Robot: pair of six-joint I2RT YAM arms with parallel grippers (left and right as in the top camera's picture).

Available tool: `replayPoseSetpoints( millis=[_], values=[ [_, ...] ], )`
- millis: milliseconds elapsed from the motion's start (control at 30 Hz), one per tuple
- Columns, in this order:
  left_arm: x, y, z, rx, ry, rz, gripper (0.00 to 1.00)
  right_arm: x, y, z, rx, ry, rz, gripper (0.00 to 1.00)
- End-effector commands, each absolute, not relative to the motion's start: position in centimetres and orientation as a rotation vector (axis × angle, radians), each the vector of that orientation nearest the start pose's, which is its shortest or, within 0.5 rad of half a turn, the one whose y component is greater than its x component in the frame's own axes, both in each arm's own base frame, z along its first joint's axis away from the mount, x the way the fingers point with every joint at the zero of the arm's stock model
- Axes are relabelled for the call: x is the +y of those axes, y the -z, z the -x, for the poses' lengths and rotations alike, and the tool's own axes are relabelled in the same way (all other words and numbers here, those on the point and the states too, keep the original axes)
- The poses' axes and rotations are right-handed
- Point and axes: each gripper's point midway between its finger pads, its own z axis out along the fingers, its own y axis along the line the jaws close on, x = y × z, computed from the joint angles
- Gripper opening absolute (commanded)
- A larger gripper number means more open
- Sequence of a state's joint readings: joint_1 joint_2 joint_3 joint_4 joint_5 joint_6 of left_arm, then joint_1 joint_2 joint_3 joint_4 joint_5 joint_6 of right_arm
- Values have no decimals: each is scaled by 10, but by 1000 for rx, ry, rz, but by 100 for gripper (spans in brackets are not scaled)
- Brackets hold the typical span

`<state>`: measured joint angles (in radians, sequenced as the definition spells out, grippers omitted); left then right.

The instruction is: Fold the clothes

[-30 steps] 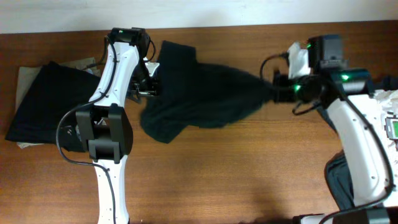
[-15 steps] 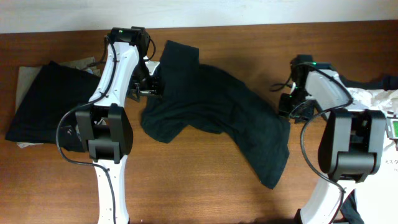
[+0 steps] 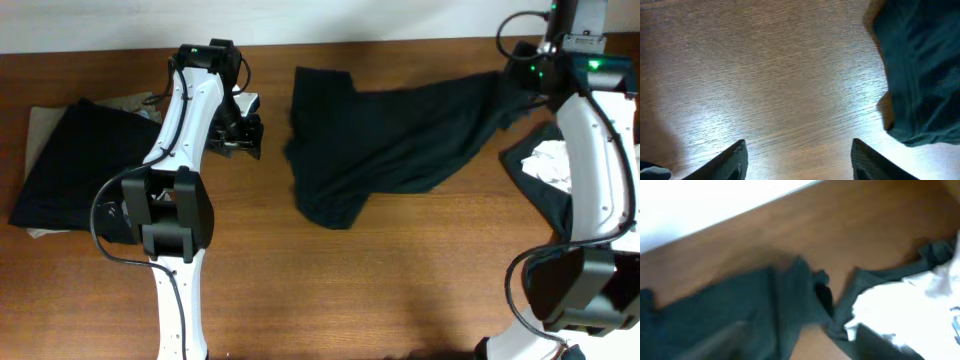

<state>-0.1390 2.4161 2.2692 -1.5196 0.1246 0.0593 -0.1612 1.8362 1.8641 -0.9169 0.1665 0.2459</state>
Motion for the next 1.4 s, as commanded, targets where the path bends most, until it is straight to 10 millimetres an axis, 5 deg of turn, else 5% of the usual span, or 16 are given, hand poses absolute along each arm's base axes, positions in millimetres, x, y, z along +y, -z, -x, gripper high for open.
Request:
replayPoseSetpoints(
  millis=[0, 167, 300, 400, 533, 600, 667, 700, 833, 900, 967, 1000, 1033, 1100, 1267, 1367],
  values=[
    [-98, -86, -440, 3169, 305, -330, 84, -123, -218, -446, 2508, 200, -677, 99],
    [-201, -30, -423, 3151, 541, -586, 75, -70, -195, -410, 2756, -126, -590, 99],
    [-229, 18, -406, 3257, 516, -537, 52, -66, -193, -402, 2799, -142, -572, 99],
    [-205, 37, -406, 3318, 377, -498, 0, -66, -192, -401, 2802, -142, -573, 99],
    [-90, 33, -438, 3355, 40, -91, 0, -58, -176, -383, 2891, -153, -587, 100],
    [-42, 25, -454, 3323, 189, 156, 0, -42, -132, -361, 3017, -161, -578, 98],
    [-37, 16, -465, 3273, 355, 130, 0, -12, -87, -352, 3061, -301, -520, 96],
    [-43, 2, -472, 3232, 436, 44, 1, 7, -59, -356, 3028, -367, -457, 95],
    [-69, -54, -476, 3169, 441, -218, 36, 23, -30, -386, 2859, -406, -411, 86],
    [-110, -115, -474, 3051, 425, -377, 38, 28, -12, -409, 2769, -431, -442, 82],
    [-123, -141, -470, 2992, 420, -424, 38, 29, -1, -417, 2756, -438, -437, 82],
    [-127, -157, -468, 2957, 416, -440, 39, 34, 5, -420, 2750, -486, -426, 76],
    [-126, -175, -466, 2919, 390, -446, 40, 44, 6, -419, 2752, -573, -411, 42],
    [-119, -204, -462, 2859, 326, -445, 44, 47, -3, -414, 2770, -608, -417, 7],
    [-118, -241, -451, 2780, 327, -446, 57, 41, -158, -368, 2895, -551, -325, 4],
    [-122, -234, -447, 2800, 327, -488, 59, 35, -190, -374, 2852, -498, -315, 4]
  ],
)
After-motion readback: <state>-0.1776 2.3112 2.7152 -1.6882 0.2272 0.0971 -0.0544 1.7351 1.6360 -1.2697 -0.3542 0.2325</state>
